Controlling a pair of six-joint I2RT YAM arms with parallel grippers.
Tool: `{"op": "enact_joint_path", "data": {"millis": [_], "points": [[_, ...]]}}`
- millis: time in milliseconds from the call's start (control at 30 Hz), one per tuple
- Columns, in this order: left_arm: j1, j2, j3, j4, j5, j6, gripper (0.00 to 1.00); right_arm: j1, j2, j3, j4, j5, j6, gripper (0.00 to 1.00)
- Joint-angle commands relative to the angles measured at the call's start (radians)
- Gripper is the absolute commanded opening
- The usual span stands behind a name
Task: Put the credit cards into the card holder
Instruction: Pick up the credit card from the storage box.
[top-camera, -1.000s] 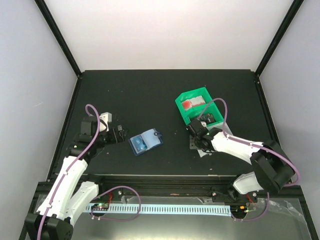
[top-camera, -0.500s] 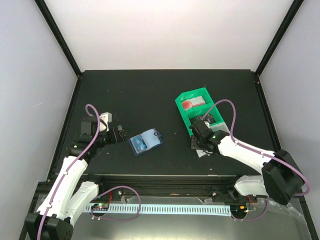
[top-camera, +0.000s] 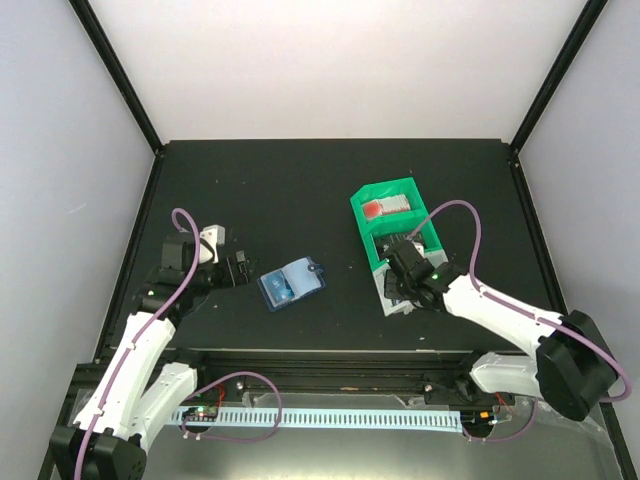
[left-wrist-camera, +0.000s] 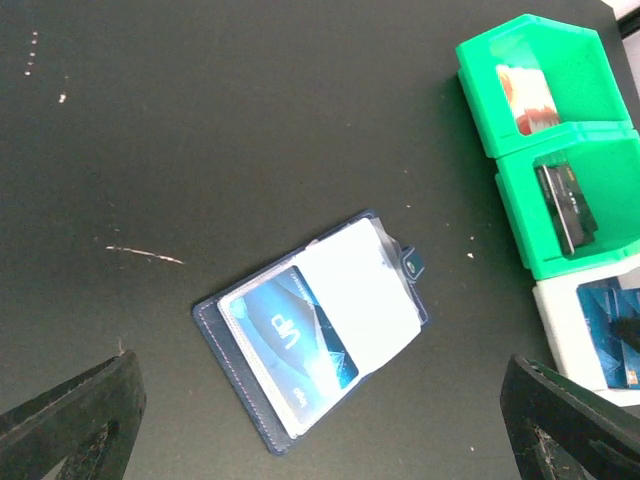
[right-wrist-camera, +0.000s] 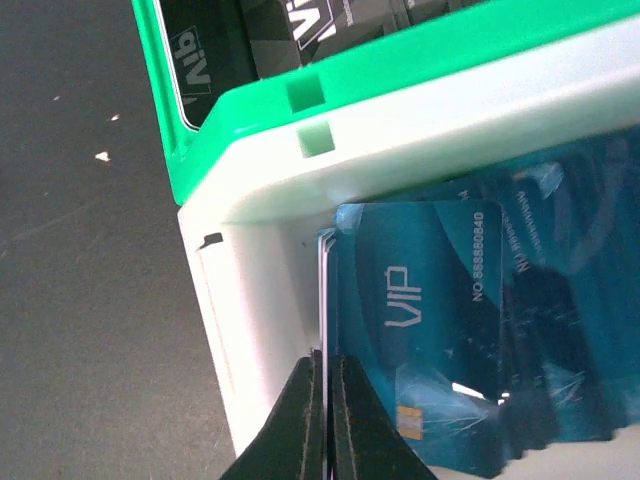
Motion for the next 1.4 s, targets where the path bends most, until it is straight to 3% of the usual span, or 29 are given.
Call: {"op": "enact_joint_path", "data": {"millis": [0, 267, 667, 1000, 1367], "points": [[-0.006, -0.001, 0.025, 0.028, 0.069, 0.010, 0.99, -0.002, -0.044, 0.011, -0.037, 0.005, 0.015, 0.01], [-0.006, 0.021, 0.012, 0.076, 0.168, -0.016, 0.99, -0.001, -0.130, 0.038, -0.090, 0.029, -0.014, 0.03], [-0.007, 0.024, 0.010, 0.071, 0.161, -0.021, 0.99, -0.002, 0.027, 0.004, 0.054, -0.028, -0.055, 0.04], [-0.006, 0.030, 0.003, 0.071, 0.155, -0.016, 0.99, -0.001, -0.008, -0.020, 0.091, -0.125, -0.058, 0.22], [-0.006, 0.033, -0.002, 0.070, 0.149, -0.010, 0.99, -0.001, -0.046, -0.030, 0.088, -0.145, -0.048, 0.20]]}}
